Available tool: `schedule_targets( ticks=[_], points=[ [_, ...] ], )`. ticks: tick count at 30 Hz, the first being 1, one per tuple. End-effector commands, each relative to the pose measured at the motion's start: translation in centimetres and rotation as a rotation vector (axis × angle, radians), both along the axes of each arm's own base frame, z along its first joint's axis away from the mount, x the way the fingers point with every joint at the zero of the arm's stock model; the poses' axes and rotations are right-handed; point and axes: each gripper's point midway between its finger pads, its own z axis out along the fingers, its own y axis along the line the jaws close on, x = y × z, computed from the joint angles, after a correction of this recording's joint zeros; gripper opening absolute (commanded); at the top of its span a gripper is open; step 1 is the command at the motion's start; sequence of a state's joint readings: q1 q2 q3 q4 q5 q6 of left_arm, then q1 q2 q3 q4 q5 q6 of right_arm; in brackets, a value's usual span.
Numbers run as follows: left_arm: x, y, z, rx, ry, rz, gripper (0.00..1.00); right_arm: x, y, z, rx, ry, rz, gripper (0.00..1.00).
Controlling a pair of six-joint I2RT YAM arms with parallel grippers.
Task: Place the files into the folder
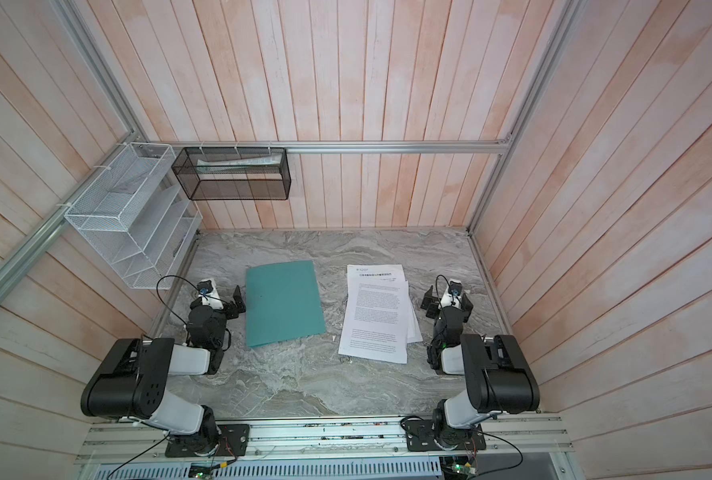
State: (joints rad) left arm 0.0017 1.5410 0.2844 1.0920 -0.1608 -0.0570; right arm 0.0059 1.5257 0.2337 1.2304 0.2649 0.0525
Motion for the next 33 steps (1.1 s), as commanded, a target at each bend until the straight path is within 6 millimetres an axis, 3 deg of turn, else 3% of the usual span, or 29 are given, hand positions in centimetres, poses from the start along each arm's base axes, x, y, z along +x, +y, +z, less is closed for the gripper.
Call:
schedule_targets(
  ticks=[1,33],
  points=[
    [0.0,-0.03,0.66,-0.004,-0.025,-0.003,1.0,-0.16,-0.13,0.11,0.008,-0.011,-0.013,0.98],
    [0.01,-0.03,0.69,-0.004,-0.026,-0.002,1.0,-0.13,-0.01,0.15,-0.001,-0.011,-0.003,0.98]
  ],
)
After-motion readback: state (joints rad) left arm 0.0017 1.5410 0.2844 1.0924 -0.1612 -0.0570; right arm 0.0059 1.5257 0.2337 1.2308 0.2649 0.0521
